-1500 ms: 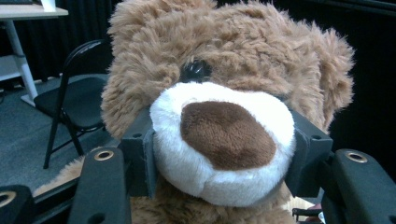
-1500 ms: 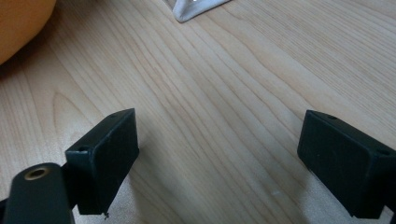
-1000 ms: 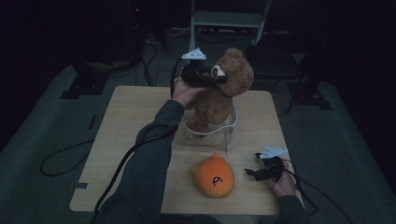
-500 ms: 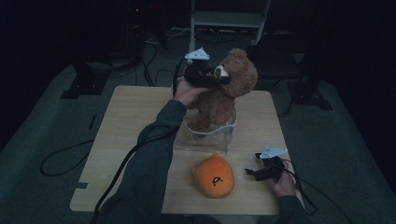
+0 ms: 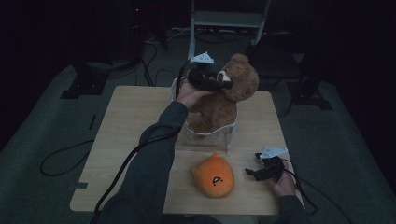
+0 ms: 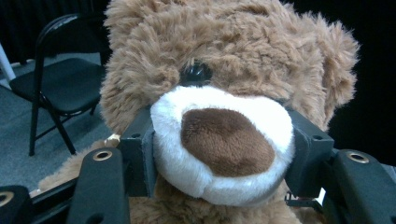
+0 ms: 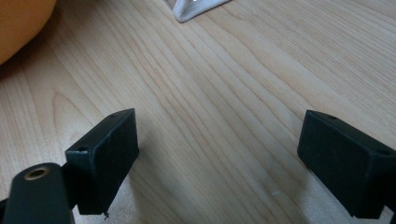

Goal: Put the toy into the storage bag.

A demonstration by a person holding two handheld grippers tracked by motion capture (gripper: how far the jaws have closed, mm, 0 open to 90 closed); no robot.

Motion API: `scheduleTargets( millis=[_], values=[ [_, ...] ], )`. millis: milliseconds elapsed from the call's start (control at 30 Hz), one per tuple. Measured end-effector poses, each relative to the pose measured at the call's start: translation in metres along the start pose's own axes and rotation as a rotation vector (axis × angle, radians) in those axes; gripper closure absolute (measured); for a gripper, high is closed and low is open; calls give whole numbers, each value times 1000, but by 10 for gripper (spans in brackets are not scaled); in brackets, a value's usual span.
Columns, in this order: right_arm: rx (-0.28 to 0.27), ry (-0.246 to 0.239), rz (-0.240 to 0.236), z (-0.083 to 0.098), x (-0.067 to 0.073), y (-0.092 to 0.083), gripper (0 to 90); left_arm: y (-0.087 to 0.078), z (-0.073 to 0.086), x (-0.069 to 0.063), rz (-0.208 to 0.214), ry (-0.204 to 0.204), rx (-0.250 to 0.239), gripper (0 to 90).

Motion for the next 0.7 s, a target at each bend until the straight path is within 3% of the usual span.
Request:
scheduleTargets(
  millis=[700],
  values=[
    [0,0,1,0,0,0,116,7,8,0,16,-7,49,387]
  ],
)
Point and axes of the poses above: each handheld gripper's, and its own axes: y roughly forward along the jaws, z roughly out of its underside, x roughly to its left, the point moved 3 cm from there along y, roughly forward along the jaws, and after that the axes turned 8 degrees about z, right-handed, at the moved point
